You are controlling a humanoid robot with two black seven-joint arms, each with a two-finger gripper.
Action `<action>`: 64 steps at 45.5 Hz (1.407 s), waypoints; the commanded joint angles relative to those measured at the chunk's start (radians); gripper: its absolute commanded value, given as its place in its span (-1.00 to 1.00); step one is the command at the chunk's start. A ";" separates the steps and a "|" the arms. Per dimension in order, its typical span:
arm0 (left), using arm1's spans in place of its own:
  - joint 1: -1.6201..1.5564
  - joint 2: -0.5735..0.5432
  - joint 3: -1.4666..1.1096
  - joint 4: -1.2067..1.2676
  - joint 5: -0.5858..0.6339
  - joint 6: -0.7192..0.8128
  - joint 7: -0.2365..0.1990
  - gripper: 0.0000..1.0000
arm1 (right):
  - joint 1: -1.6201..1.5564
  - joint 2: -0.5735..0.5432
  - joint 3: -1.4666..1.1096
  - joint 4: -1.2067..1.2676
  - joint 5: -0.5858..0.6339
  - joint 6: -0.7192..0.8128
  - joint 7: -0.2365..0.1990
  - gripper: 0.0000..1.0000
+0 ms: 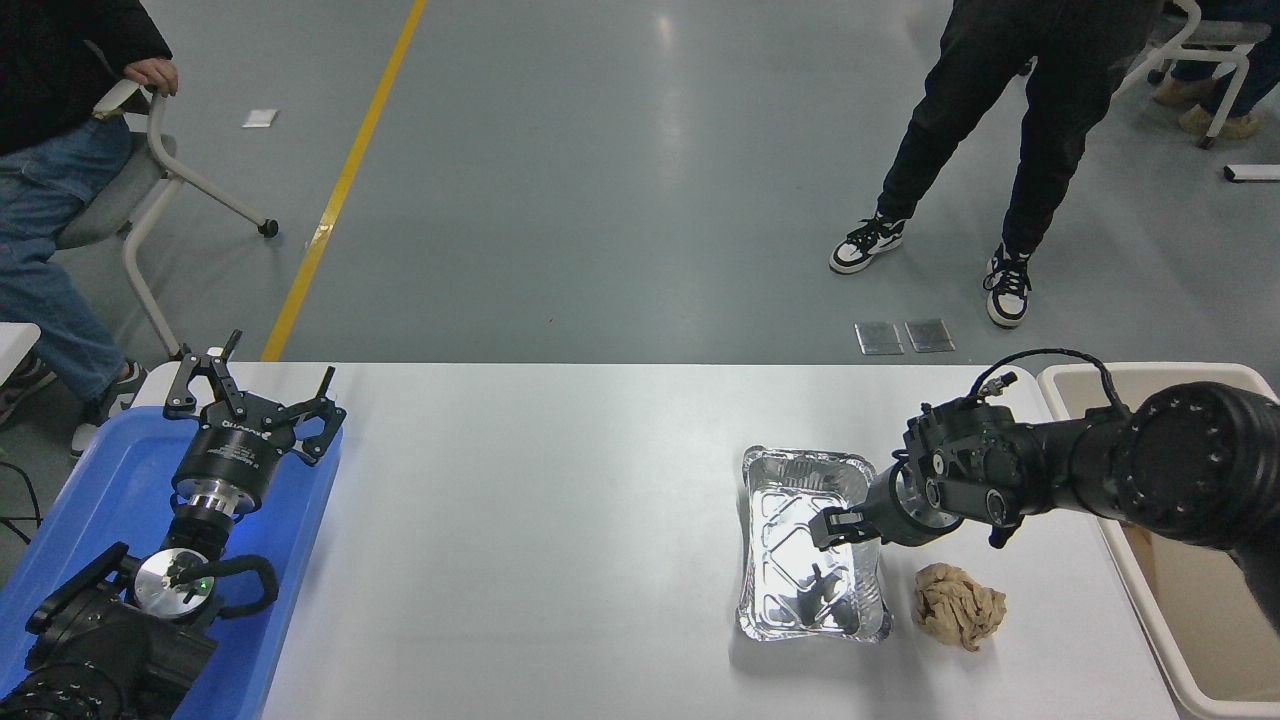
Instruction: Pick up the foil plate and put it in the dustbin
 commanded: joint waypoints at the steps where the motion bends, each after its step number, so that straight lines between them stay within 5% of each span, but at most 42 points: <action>1: 0.000 0.000 0.001 0.000 0.000 0.000 0.000 0.99 | -0.008 0.023 0.015 -0.008 -0.006 -0.001 0.001 -1.00; 13: 0.000 0.002 0.002 0.000 0.000 0.000 0.002 0.99 | 0.160 0.006 -0.050 0.098 0.011 0.019 0.009 -1.00; 23: 0.001 0.002 0.002 0.000 0.000 0.000 0.002 0.99 | 0.565 -0.041 -0.243 0.412 0.201 0.060 0.015 -1.00; 43: 0.003 0.005 0.001 0.000 0.000 0.000 0.002 0.99 | 1.196 -0.152 -0.357 0.658 0.203 0.396 0.039 -1.00; 64: 0.003 0.003 0.001 0.000 0.000 0.000 0.002 0.99 | 1.297 -0.156 -0.421 0.689 0.175 0.448 0.041 -1.00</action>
